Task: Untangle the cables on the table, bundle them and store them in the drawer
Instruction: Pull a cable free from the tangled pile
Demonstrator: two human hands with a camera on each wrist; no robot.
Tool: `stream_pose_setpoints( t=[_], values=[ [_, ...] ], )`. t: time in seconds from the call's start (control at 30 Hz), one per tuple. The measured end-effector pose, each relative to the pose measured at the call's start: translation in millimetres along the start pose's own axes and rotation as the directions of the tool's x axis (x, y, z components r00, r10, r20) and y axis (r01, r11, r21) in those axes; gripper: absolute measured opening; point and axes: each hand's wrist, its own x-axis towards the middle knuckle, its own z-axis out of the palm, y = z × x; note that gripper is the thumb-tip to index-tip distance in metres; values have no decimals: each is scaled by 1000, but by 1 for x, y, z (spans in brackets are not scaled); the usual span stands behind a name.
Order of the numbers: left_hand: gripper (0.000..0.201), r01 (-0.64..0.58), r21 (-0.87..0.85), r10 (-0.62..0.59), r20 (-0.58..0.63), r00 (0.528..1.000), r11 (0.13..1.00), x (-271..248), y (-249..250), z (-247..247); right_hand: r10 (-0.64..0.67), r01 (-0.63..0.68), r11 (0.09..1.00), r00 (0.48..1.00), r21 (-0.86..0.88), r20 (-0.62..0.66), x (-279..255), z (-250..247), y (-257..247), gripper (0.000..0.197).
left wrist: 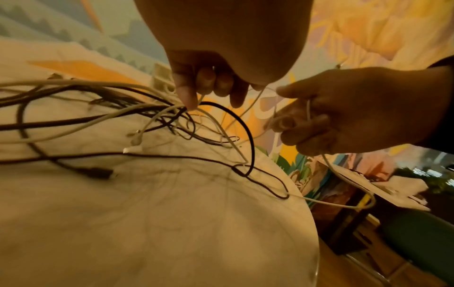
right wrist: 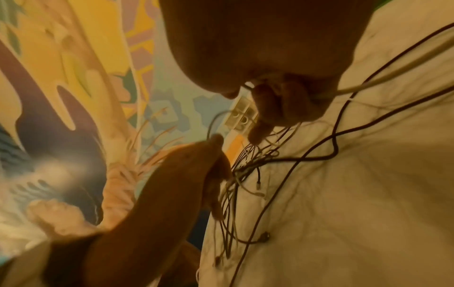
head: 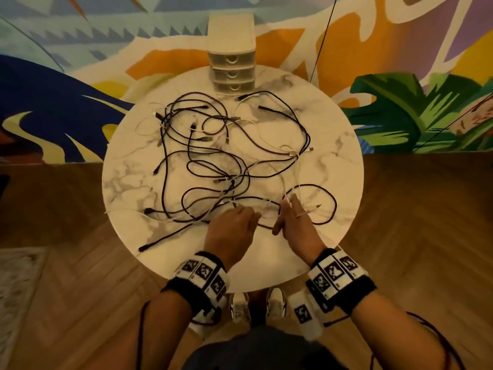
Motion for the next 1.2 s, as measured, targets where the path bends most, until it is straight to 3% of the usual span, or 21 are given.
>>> stream_pose_setpoints(
  t=[0.07,0.13,0.2,0.3,0.37,0.43,0.5,0.6,0.7,0.87,1.03,1.1,1.2],
  values=[
    [39,124,-9,-124,33,992,992,-4,-10,3,58,-57,998,993,11,-101,3,-13,7,53],
    [40,232,-38,-231,37,972,972,-4,-19,1,12,-14,1000,981,-7,-191,1,-30,11,48],
    [41,218,-9,-218,-5,976,976,-2,-20,-3,-62,63,998,973,-5,-221,-1,-42,9,49],
    [37,39,54,-39,4,999,998,0,-5,-5,-60,60,998,997,8,44,-9,-29,-10,60],
    [33,-86,71,84,29,996,994,-1,4,-2,2,19,995,978,-98,207,-10,-10,-18,60],
    [31,-197,91,188,101,977,976,-6,5,4,41,39,963,957,-268,287,-6,5,-18,55],
    [29,-205,11,201,161,966,979,-15,2,17,58,57,931,952,-360,300,-3,14,-13,55],
    [24,3,-249,47,196,980,968,-16,-16,30,21,84,899,972,-431,234,-2,13,-15,53],
    [25,103,-263,-67,141,988,959,15,-48,22,-68,130,907,984,-401,166,-4,-2,-36,58],
    [41,61,-315,-78,-43,996,947,69,-64,-8,-234,251,943,967,-220,98,-7,-27,-60,63],
    [50,135,-287,-99,137,986,948,45,-72,34,-219,215,972,975,-96,-34,-5,-51,-55,59],
    [42,112,-343,-90,78,993,933,47,-74,27,-188,188,982,968,-15,-167,2,-69,-64,53],
    [30,151,-434,-166,5,986,888,62,-70,6,-85,180,944,942,276,-325,8,-79,-76,56]
  ],
)
